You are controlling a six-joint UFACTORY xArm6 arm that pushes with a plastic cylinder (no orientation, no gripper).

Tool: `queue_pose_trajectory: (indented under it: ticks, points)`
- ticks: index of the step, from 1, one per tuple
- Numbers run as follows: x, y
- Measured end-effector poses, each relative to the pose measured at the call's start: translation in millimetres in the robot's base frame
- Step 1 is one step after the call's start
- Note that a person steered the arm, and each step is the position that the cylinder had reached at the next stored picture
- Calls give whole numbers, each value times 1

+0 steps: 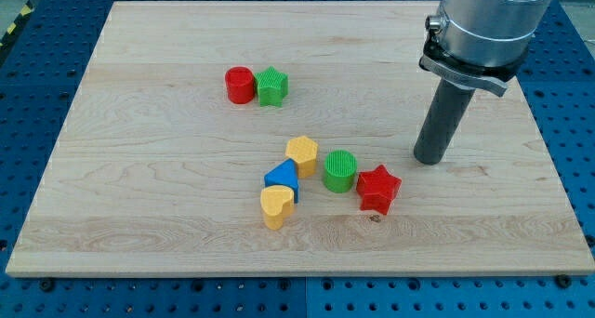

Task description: Place your arm diagonal to the yellow hexagon

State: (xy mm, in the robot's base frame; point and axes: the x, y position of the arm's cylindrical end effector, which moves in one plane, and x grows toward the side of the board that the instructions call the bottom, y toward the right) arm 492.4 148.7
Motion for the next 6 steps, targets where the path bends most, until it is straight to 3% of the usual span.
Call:
queue_pose_trajectory:
  ticks: [1,3,6]
  points:
    - [0,0]
    - [-49,-9]
    - [-61,-227]
